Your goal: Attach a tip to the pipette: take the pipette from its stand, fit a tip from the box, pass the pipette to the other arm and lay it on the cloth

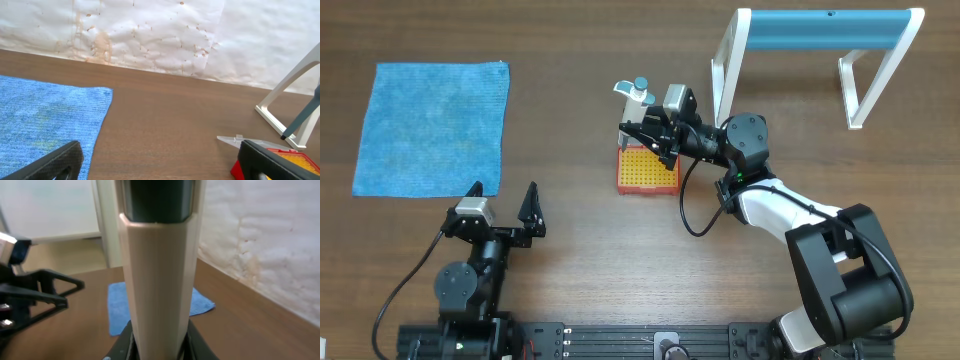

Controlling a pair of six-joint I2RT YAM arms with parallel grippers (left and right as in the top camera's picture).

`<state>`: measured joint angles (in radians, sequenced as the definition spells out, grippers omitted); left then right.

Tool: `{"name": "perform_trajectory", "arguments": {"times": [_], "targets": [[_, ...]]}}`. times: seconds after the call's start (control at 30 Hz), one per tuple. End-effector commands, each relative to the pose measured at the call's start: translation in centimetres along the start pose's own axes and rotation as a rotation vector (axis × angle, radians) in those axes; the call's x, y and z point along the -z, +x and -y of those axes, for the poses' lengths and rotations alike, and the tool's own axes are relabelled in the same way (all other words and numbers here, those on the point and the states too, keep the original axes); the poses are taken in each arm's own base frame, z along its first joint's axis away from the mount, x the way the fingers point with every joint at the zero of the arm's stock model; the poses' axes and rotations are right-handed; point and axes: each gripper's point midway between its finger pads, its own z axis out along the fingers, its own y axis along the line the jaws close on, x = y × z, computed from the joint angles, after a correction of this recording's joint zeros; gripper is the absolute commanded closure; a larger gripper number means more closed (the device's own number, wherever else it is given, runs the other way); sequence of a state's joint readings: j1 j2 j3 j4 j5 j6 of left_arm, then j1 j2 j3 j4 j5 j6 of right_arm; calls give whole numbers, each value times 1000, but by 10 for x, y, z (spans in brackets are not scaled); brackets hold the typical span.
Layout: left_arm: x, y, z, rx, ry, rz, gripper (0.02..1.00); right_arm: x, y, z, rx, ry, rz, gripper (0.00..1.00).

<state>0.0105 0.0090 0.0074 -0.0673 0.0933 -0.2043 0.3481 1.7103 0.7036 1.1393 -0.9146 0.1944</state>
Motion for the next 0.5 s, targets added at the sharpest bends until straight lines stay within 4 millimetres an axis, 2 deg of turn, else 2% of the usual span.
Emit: {"name": "perform_trajectory", "arguments": {"times": [0.03,0.17,0.27,0.5], "targets": [[0,1,-2,5,-9,-2,23,7,23,-7,163,8,-37,925],[0,1,-2,5,-9,-2,20,20,37,0,161,64,-62,925],[0,1,-2,5,-9,-2,23,26,40,5,157,84,-67,925],[0,1,-2,5,-9,-2,20,29,43,2,144,75,-74,925]]}}
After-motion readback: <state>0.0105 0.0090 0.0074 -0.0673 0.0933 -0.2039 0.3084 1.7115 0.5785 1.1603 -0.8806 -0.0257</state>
